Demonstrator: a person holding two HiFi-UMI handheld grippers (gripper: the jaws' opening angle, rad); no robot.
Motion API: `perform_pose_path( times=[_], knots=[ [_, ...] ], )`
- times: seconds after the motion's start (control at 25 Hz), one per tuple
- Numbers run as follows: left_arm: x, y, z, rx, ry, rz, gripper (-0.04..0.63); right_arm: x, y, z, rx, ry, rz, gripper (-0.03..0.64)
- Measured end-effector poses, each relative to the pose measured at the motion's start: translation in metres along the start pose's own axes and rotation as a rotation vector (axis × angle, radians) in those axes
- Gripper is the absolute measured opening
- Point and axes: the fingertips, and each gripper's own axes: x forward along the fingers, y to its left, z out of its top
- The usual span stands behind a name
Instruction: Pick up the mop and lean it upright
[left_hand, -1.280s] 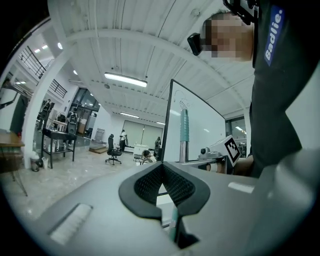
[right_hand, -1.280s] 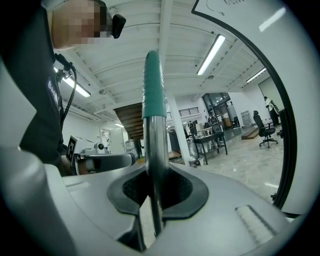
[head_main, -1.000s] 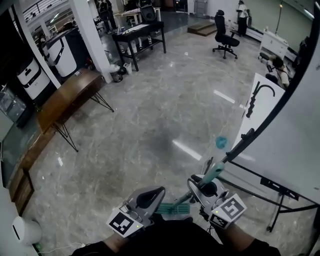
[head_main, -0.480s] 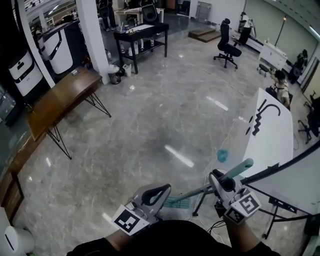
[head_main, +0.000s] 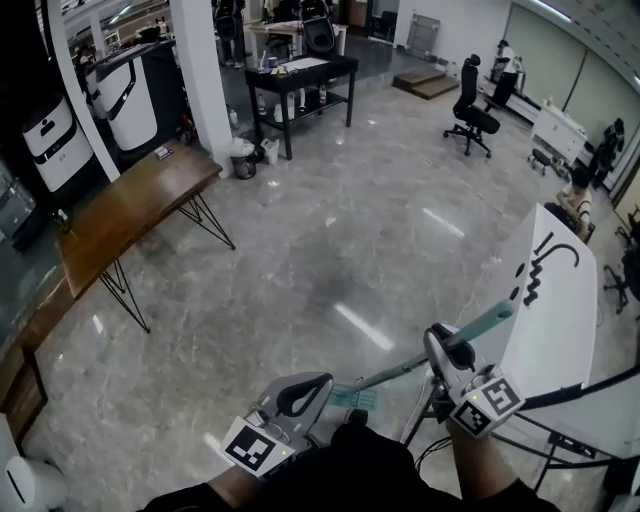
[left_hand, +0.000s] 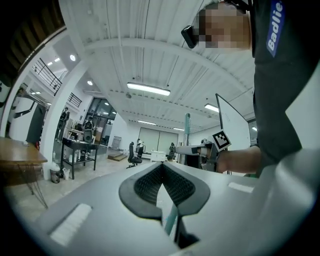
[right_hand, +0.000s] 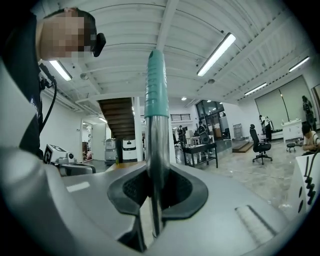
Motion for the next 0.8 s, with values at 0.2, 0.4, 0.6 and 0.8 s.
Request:
perform_pose_path(
  times=[0.2, 0.4, 0.6, 0.8],
  knots=[
    [0.028, 0.055, 0.011, 0.029, -0.004, 0.055, 0.018, 0.078, -0.018, 0.005, 0.020, -0.009, 0.089, 0.061],
    [0.071, 0.111, 0.008, 0.051, 0.036, 0.128, 0.018, 0.155, -0.042, 0.004, 0.034, -0.011, 0.210, 0.061],
    [0.120, 0.168, 0.033, 0.092, 0.029, 0.226, 0.018, 0.229, -0.062, 0.003, 0.011, 0.010, 0.340, 0.061],
    [0.145, 0.225, 0.029, 0.080, 0.051, 0.319, 0.018, 0.292, -0.087, 0.004, -0.007, 0.024, 0.400, 0.061]
  ],
)
